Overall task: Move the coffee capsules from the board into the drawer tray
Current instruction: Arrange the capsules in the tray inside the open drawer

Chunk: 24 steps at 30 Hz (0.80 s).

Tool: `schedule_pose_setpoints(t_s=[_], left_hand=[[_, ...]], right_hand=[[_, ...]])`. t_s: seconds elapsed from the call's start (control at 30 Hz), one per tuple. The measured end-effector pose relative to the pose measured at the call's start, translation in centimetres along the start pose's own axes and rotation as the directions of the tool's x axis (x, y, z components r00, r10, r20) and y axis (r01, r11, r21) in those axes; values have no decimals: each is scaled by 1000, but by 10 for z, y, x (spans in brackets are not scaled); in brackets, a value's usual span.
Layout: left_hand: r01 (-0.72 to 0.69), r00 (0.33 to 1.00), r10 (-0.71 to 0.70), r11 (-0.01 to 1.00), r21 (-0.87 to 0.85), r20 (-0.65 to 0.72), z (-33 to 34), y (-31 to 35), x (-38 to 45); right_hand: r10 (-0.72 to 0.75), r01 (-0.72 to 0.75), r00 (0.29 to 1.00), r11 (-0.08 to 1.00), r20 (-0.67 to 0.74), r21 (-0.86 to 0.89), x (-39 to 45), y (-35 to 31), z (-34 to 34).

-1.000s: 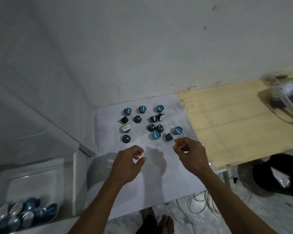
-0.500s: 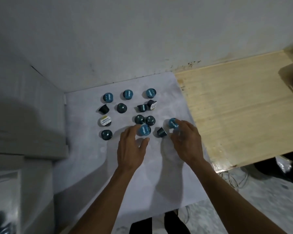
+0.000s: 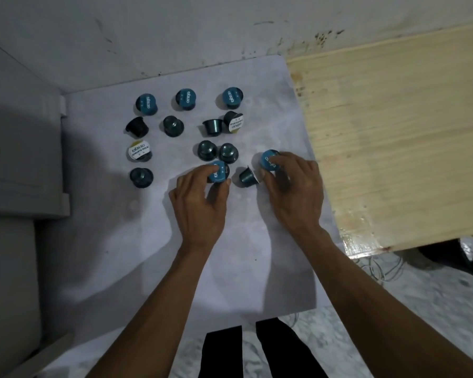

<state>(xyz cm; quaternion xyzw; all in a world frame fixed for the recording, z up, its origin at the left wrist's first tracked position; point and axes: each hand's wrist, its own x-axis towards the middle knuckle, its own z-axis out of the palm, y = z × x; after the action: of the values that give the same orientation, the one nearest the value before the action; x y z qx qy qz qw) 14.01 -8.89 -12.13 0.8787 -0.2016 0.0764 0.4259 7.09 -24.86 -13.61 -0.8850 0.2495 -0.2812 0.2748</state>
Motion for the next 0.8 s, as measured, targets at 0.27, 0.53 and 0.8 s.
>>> schedule_pose_setpoints(t_s=[0.27,0.53,0.8], left_hand=[[69,997,-71,996,-59,-28,4,4,-7],[137,988,-144,985,-108,-64,-37,36,-17],[176,969,-193,978,-114,-155,-114,65,-19]], right_hand=[[36,-36,999,997,9,70,0,-3,-14],[131,-149,986,972,107,179,-2,-23,-51],[37,-72,992,955,124,286,-3,-84,-90]])
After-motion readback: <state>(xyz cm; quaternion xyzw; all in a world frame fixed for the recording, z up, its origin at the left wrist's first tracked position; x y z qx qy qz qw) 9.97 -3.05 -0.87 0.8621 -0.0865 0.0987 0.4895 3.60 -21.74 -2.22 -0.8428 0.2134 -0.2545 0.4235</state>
